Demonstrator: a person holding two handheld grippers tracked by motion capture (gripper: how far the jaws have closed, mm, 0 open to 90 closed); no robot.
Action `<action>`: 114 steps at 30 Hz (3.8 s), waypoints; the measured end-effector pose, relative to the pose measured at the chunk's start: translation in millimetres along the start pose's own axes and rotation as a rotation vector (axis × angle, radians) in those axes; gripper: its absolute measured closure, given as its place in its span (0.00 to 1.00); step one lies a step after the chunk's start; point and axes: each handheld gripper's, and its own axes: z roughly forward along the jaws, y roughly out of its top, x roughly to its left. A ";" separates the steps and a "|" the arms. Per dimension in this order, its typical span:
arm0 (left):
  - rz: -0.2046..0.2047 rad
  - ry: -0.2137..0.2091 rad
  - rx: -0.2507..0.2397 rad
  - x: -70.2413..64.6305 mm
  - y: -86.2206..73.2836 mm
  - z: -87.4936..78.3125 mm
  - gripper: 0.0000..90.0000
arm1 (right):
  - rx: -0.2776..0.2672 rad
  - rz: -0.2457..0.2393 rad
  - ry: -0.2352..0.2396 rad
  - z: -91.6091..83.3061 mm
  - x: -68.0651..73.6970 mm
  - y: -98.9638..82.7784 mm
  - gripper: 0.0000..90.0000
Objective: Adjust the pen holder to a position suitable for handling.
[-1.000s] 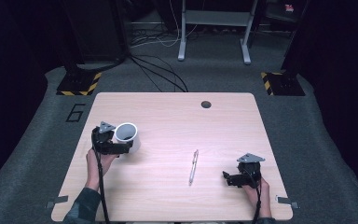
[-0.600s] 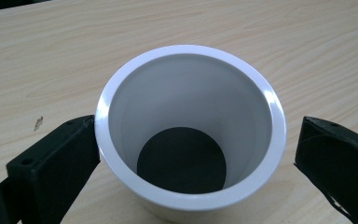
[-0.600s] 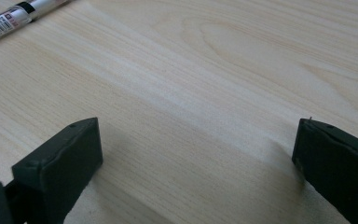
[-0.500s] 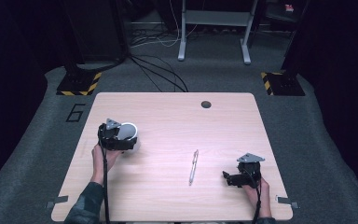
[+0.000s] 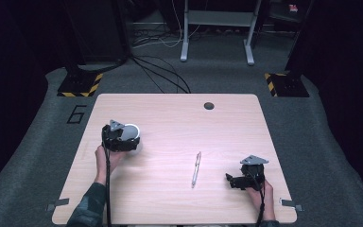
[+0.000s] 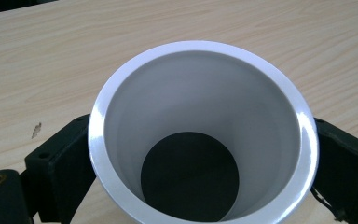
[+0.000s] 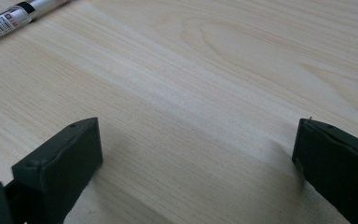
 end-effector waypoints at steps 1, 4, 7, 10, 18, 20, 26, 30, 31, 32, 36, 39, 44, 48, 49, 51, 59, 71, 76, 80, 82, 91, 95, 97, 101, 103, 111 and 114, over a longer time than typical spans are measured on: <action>0.002 -0.010 0.006 -0.3 0.3 -0.2 0.07 | 0.000 0.000 0.000 0.0 0.0 0.0 0.01; 0.014 -0.017 0.007 -1.6 0.8 0.4 0.07 | 0.000 0.004 0.002 0.1 0.2 -0.1 0.01; 0.014 -0.019 0.004 -5.3 1.3 1.5 0.07 | 0.000 0.000 0.000 0.0 0.0 0.0 0.01; 0.027 -0.030 0.008 -8.1 2.3 1.9 0.07 | 0.000 0.000 0.000 0.0 0.0 0.0 0.01; 0.041 -0.055 0.015 -21.3 5.6 5.4 0.07 | 0.000 0.001 0.001 0.0 0.1 0.0 0.01; 0.048 -0.061 0.019 -24.6 6.5 6.2 0.07 | 0.000 0.003 0.002 0.1 0.2 -0.1 0.01; 0.054 -0.065 0.008 -33.4 8.2 9.6 0.07 | 0.001 0.002 0.002 -0.1 0.2 -0.1 0.01; 0.068 -0.086 0.007 -43.2 10.7 12.9 0.07 | 0.000 0.000 0.000 -0.1 0.1 -0.1 0.01; 0.068 -0.086 0.007 -43.2 10.7 12.9 0.07 | 0.000 0.003 0.002 0.0 0.3 -0.2 0.01; 0.072 -0.087 0.004 -45.6 11.1 13.9 0.07 | 0.000 0.003 0.002 0.0 0.3 -0.2 0.01; 0.083 -0.099 0.000 -53.5 13.3 17.5 0.07 | 0.000 0.002 0.002 0.0 0.2 -0.2 0.01; 0.091 -0.111 0.007 -57.7 14.8 18.7 0.07 | 0.000 0.002 0.002 0.0 0.2 -0.2 0.01; 0.098 -0.115 -0.008 -65.9 16.1 22.3 0.07 | 0.000 0.003 0.001 -0.1 0.3 -0.2 0.01; 0.098 -0.125 -0.006 -72.0 17.6 24.0 0.07 | 0.000 0.003 0.002 0.0 0.2 -0.2 0.01; 0.104 -0.126 -0.006 -73.3 18.0 24.6 0.07 | 0.000 0.003 0.001 -0.1 0.3 -0.2 0.01; 0.106 -0.127 -0.012 -76.6 18.5 26.0 0.07 | 0.000 0.003 0.001 -0.1 0.2 -0.2 0.01; 0.115 -0.147 -0.018 -88.1 21.2 30.7 0.07 | 0.001 0.003 0.001 -0.1 0.2 -0.2 0.01; 0.127 -0.158 -0.019 -103.0 27.5 38.9 0.07 | 0.000 0.003 0.001 0.0 0.3 -0.2 0.01; 0.131 -0.162 -0.019 -105.7 28.7 40.8 0.07 | 0.000 0.002 0.001 -0.1 0.2 -0.2 0.01; 0.136 -0.160 -0.026 -109.3 29.5 43.0 0.07 | 0.000 0.003 0.001 -0.1 0.3 -0.2 0.01; 0.135 -0.162 -0.028 -109.7 29.9 43.7 0.07 | 0.000 0.003 0.001 0.0 0.3 -0.2 0.01; 0.141 -0.174 -0.021 -115.0 33.2 47.2 0.07 | 0.000 0.000 0.000 -0.1 0.1 -0.1 0.01; 0.140 -0.179 -0.027 -120.7 34.1 49.4 0.07 | 0.000 -0.002 0.000 -0.1 -0.1 -0.1 0.01; 0.145 -0.180 -0.024 -121.6 34.6 49.8 0.07 | 0.000 0.003 0.001 0.0 0.2 -0.1 0.01; 0.149 -0.177 -0.024 -122.6 35.3 49.8 0.07 | -0.001 0.004 0.002 0.1 0.3 -0.1 0.01; 0.143 -0.171 -0.020 -123.5 35.6 49.0 0.07 | 0.000 0.005 0.002 0.1 0.3 0.0 0.01; 0.106 -0.203 -0.070 -112.9 37.2 19.9 0.00 | 0.000 0.004 0.002 0.1 0.3 0.0 0.01; 0.099 -0.190 -0.095 -105.1 31.7 4.1 0.00 | 0.000 0.005 0.002 0.1 0.4 0.0 0.01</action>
